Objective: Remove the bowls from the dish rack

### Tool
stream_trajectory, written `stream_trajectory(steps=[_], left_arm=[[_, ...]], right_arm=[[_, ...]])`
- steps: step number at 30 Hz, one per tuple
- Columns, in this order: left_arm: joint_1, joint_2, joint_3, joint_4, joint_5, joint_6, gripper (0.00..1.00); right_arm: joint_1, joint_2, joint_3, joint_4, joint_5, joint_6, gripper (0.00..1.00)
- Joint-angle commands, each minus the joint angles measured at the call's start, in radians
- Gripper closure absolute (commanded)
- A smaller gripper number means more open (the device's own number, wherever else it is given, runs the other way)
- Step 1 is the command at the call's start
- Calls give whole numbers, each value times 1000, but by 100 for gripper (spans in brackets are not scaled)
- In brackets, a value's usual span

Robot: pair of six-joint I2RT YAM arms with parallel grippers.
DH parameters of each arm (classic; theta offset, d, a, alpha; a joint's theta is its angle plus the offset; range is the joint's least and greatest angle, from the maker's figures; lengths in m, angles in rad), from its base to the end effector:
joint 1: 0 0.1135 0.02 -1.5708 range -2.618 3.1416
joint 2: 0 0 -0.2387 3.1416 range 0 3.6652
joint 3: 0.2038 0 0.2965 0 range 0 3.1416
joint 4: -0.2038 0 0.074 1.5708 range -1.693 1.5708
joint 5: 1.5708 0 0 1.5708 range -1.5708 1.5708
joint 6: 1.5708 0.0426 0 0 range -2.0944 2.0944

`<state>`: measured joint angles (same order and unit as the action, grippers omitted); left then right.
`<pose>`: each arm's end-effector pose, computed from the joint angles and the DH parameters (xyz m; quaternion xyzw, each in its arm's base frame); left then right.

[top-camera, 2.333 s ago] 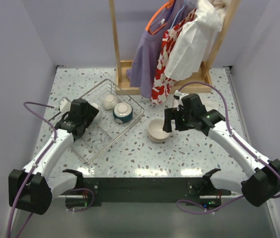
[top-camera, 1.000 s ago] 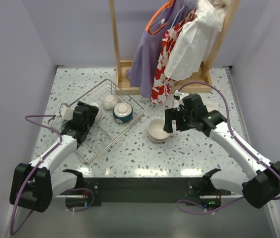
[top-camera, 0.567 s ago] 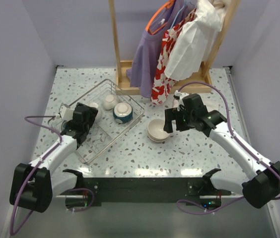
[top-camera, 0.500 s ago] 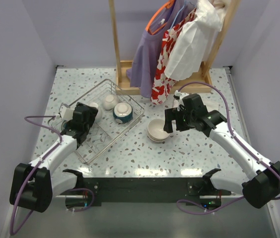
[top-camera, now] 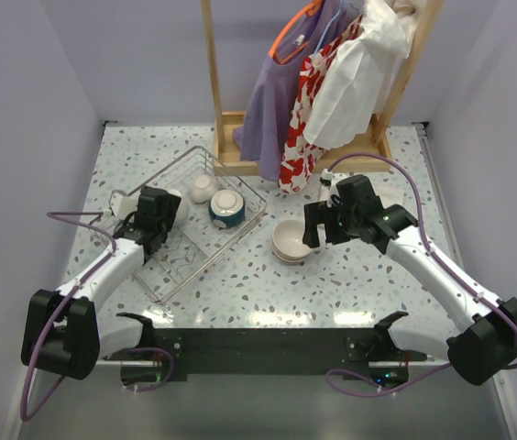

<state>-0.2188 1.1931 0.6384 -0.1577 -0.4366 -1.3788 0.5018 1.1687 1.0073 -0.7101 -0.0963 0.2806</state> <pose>0.2925 -0.0466 0.1599 -0.5619 0.6932 -0.1537 0.4245 0.2591 0.1468 0.2566 -0.1200 0.9309 0.1723 0.2991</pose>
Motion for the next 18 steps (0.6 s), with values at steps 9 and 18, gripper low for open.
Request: stream_trajectory(steps=[9, 18], left_arm=[[6, 23, 72, -40, -59, -46, 18], [3, 10, 133, -72, -27, -16, 41]], right_arm=[[-2, -37, 1, 14, 13, -49, 6], [-2, -44, 2, 11, 13, -63, 6]])
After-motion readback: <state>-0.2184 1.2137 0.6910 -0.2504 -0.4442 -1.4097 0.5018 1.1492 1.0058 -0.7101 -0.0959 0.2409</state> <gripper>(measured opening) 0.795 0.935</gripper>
